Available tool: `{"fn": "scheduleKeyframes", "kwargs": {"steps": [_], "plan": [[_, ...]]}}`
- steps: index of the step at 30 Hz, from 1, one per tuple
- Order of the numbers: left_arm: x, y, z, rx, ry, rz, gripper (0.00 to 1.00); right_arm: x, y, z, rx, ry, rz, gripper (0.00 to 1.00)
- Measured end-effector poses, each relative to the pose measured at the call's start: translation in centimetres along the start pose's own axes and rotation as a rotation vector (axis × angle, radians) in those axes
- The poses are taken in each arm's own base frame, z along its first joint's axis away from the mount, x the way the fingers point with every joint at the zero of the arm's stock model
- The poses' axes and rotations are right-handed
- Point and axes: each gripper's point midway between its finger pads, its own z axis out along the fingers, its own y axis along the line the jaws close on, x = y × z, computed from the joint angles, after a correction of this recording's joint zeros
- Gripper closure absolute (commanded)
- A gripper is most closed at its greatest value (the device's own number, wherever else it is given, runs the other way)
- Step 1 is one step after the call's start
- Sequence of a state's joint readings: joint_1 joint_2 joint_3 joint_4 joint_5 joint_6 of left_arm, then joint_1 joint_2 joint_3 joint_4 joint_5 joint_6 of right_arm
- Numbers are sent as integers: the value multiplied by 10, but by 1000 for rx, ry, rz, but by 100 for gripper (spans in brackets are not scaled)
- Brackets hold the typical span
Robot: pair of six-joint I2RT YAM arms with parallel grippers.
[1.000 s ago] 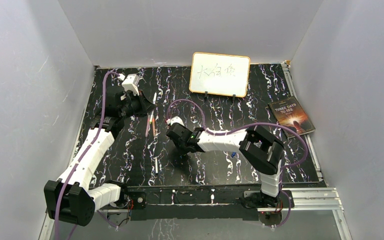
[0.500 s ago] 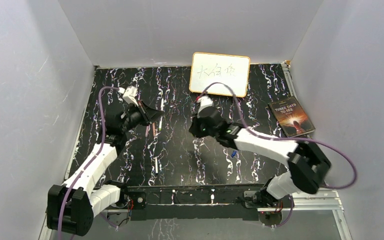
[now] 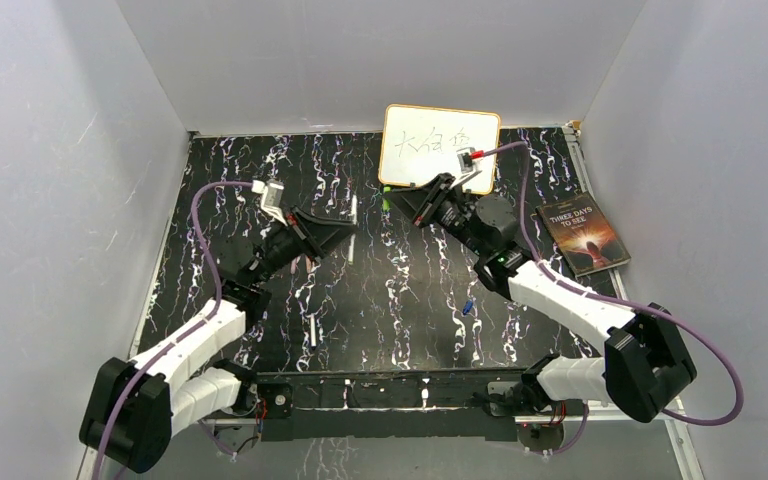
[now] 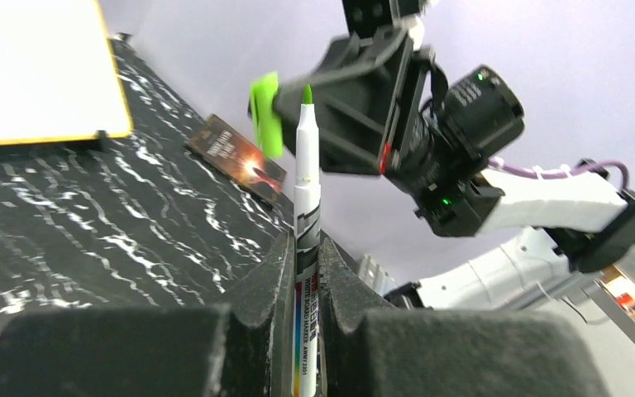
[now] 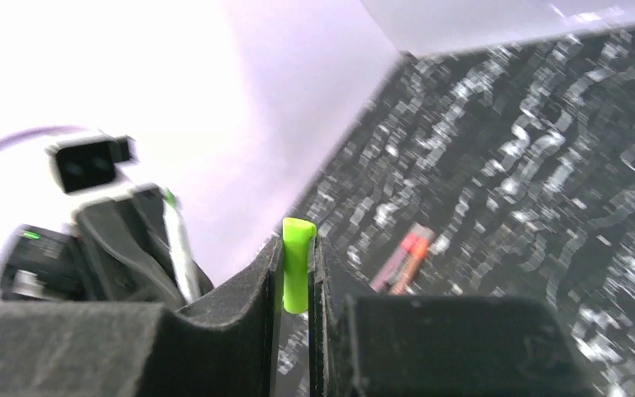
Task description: Insert the pens into the pen caps
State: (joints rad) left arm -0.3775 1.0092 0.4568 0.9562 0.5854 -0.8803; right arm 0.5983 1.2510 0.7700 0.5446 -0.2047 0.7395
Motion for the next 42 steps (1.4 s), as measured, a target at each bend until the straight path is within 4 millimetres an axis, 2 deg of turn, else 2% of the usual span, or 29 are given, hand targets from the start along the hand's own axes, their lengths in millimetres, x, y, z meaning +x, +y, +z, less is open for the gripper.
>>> {"fn": "scheduleKeyframes", "kwargs": {"steps": [3, 7, 12, 20, 42], "plan": [[14, -16, 9, 74, 29, -2, 100, -25, 25, 0, -117, -78, 52, 100], [26, -21, 14, 99, 57, -10, 100, -52, 52, -4, -245, -164, 98, 100], [27, -25, 16, 112, 60, 13, 100, -60, 69, -8, -334, -189, 121, 100], [16, -35, 23, 135, 47, 54, 100, -56, 73, -9, -356, -169, 119, 100], [21, -41, 29, 165, 83, 56, 100, -51, 68, -3, -355, -142, 117, 100]]}}
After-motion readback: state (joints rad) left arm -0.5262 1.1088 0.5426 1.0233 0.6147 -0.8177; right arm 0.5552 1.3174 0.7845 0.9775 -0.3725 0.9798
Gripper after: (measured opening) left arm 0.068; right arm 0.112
